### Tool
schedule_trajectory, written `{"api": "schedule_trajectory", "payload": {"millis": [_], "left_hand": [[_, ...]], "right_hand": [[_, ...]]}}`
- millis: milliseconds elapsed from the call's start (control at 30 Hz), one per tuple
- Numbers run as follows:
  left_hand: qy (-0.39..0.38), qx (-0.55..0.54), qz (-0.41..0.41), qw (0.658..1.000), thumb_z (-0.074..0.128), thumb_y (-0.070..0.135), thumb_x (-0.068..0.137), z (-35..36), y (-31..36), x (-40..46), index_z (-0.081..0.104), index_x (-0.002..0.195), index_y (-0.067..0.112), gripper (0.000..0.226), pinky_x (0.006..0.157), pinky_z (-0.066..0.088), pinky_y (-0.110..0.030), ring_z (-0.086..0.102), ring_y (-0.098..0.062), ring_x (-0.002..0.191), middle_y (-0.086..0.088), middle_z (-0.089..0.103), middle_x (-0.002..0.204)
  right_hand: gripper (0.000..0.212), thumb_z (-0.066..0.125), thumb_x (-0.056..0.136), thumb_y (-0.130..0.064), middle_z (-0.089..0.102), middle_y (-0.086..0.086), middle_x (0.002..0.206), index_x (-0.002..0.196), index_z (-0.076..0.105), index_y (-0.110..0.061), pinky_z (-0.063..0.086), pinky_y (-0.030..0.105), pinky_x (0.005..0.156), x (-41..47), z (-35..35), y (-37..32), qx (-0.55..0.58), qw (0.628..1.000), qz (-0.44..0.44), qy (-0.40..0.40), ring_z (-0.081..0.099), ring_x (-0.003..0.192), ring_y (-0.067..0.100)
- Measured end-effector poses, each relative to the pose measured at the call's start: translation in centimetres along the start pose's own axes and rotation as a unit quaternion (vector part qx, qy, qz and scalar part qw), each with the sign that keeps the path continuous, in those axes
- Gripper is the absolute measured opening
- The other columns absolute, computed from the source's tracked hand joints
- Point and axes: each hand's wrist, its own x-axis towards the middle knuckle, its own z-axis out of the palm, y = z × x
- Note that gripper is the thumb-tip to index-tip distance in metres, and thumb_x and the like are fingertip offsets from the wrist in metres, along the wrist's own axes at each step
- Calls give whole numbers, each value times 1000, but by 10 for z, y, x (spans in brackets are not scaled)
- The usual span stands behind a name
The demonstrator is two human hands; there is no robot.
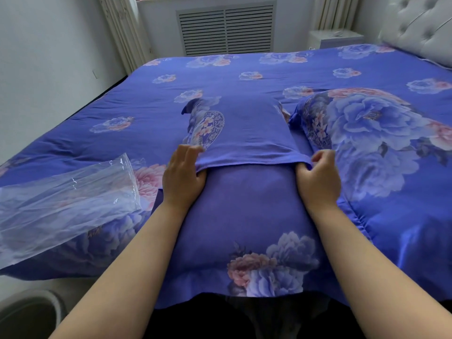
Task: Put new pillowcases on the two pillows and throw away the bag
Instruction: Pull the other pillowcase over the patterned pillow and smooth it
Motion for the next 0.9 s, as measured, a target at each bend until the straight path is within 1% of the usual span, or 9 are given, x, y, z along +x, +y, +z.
{"api": "schedule_trajectory", "payload": {"millis": [100, 200, 300, 367, 500, 600, 700, 800, 900], "left_hand": [[-40, -17, 5, 999, 51, 9, 73, 5, 12, 20, 67, 105, 17, 37, 75, 49, -35, 58, -28, 95, -2, 65, 105], [-32, -80, -40, 996, 56, 14, 81, 6, 29, 37, 72, 92, 12, 20, 69, 45, -28, 63, -28, 86, -5, 71, 92], [15, -145, -71, 987, 59, 17, 88, 4, 38, 40, 73, 92, 12, 16, 70, 44, -24, 65, -21, 83, -5, 73, 90], [22, -155, -73, 985, 62, 18, 88, 5, 42, 32, 74, 93, 12, 15, 72, 47, -22, 67, -18, 85, -3, 74, 92], [-6, -149, -57, 987, 58, 24, 89, 10, 46, 14, 74, 95, 13, 21, 74, 51, -25, 68, -17, 88, -1, 74, 96], [-24, -102, -34, 994, 54, 27, 89, 11, 46, 1, 74, 96, 13, 26, 73, 49, -25, 68, -19, 87, -1, 73, 96], [-28, -74, -35, 996, 64, 21, 86, 10, 46, -7, 74, 94, 16, 14, 70, 45, -21, 67, -17, 82, 1, 73, 91], [-29, -71, -45, 996, 68, 20, 84, 6, 45, -12, 74, 89, 17, 9, 67, 49, -26, 67, -17, 77, 3, 72, 86], [-14, -83, -2, 996, 66, 23, 85, 1, 50, -19, 72, 84, 16, 9, 68, 49, -28, 65, -17, 77, 2, 70, 83]], "right_hand": [[20, 55, 82, -34, 62, 3, 82, 82, 60, -15, 42, 39, 75, -34, 7, -35, 38, 964, -259, -54, 57, 82, 27], [54, 36, 83, -54, 59, 1, 128, 121, 59, -22, 34, 37, 101, -51, 17, -54, -79, 910, -343, -219, 50, 121, 22], [74, 30, 86, -68, 44, 8, 144, 139, 41, -19, 30, 37, 107, -20, 20, -37, -196, 917, -170, -302, 41, 132, 25], [70, 35, 89, -64, 40, 7, 148, 142, 39, -19, 29, 33, 111, 3, 18, -16, -148, 937, -66, -309, 37, 135, 23], [43, 48, 97, -38, 37, -18, 144, 139, 42, -28, 19, 6, 103, 8, 8, 20, -29, 958, -44, -283, 27, 137, 3], [62, 36, 87, -62, 38, -3, 149, 140, 41, -32, 24, 29, 112, -1, 0, 32, -67, 923, 99, -367, 27, 141, 21], [52, 34, 95, -44, 44, 18, 140, 132, 47, -9, 31, 44, 105, -11, -8, 7, -195, 933, 90, -289, 37, 132, 35], [48, 57, 83, -20, 44, 14, 134, 129, 46, -9, 35, 47, 99, -35, -8, -29, -137, 976, -139, -94, 40, 124, 36], [56, 54, 80, -15, 39, 5, 147, 135, 48, -20, 23, 48, 111, -39, 13, -39, -115, 950, -259, -130, 30, 138, 28]]}}
